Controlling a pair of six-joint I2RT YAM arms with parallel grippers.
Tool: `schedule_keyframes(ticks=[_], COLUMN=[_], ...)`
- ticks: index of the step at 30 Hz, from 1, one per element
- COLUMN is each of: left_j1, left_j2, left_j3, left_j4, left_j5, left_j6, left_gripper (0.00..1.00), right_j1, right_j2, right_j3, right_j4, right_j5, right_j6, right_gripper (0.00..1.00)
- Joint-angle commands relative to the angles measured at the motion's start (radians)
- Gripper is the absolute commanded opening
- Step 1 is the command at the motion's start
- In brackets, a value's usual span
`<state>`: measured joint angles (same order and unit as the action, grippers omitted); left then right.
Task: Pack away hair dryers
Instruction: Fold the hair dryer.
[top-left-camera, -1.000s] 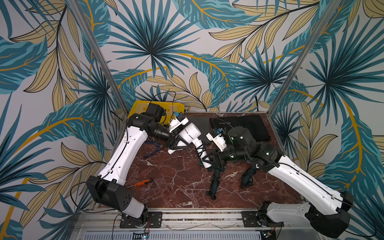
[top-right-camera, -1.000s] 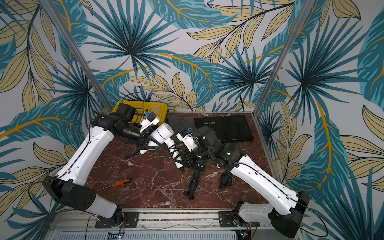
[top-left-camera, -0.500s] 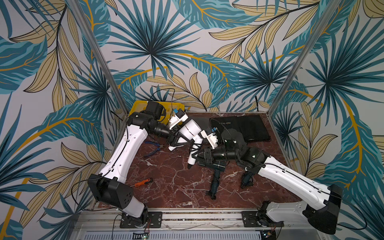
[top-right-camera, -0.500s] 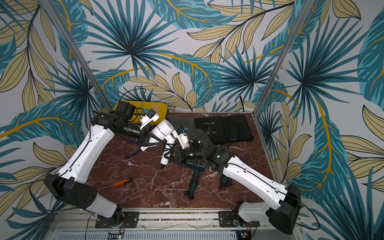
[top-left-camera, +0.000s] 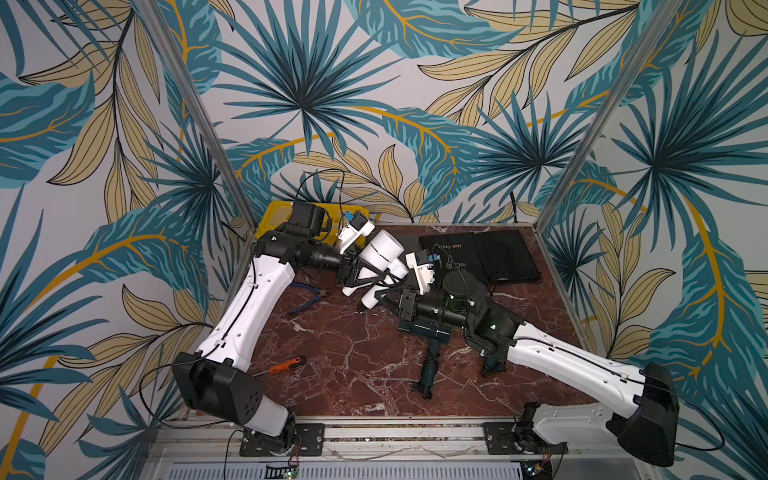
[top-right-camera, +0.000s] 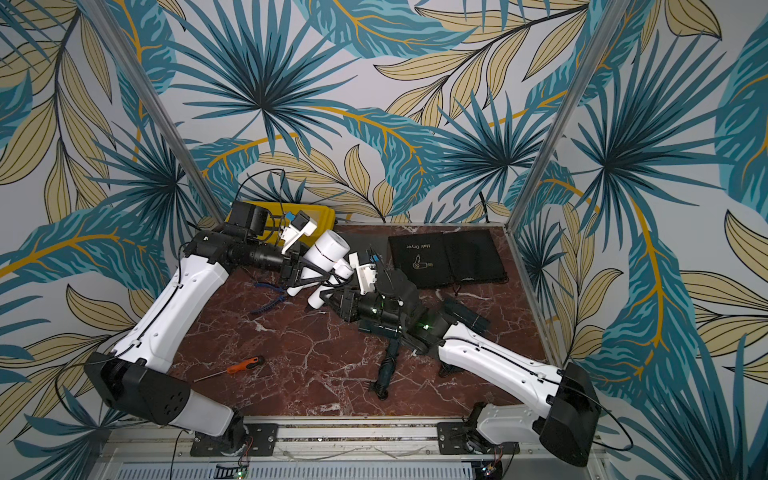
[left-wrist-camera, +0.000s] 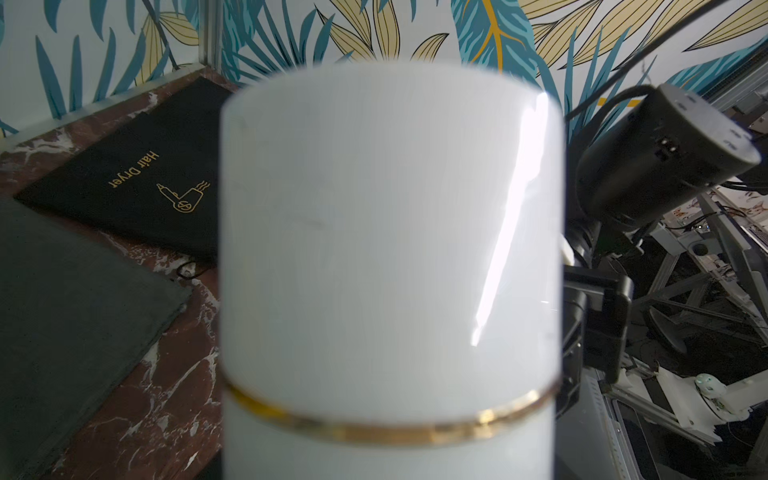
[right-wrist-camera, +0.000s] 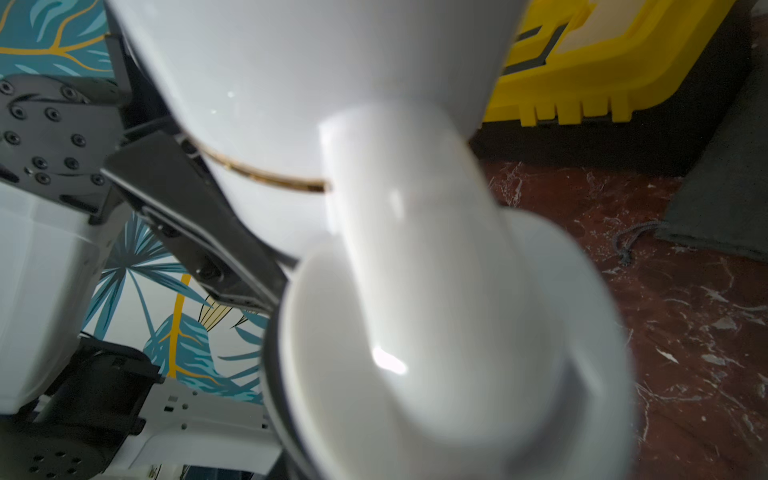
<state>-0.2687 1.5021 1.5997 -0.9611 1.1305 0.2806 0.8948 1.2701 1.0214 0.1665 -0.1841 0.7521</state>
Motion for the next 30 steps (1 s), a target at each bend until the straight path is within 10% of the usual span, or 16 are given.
schedule_keyframes(ticks=[1, 10, 16, 30], left_j1=[-0.074, -0.073, -0.042, 0.003], left_j2=[-0.009, -0.037, -0.027, 0.005], left_j3=[-0.103, -0.159, -0.091, -0.022], left_j4=[0.126, 0.215, 0.214, 0.214], left_j5=[0.086, 0.049, -0.015, -0.024], left_j6=[-0.224, -0.289, -0.311, -0.347], left_gripper=[0.0, 0.0, 0.0, 0.0], right_j1=[0.063, 0.07, 0.072, 0.119], right_j2=[0.009, 0.004, -0.125, -0.181], right_j3=[0.021, 0.013, -0.031, -0.108], right_j4=[0.542, 0.511, 0.202, 0.033], right_j5=[0.0, 0.057, 0.141, 0.201], right_j6=[-0.04, -0.032, -0.063, 0.053], right_gripper=[0.0, 0.0, 0.36, 0.5])
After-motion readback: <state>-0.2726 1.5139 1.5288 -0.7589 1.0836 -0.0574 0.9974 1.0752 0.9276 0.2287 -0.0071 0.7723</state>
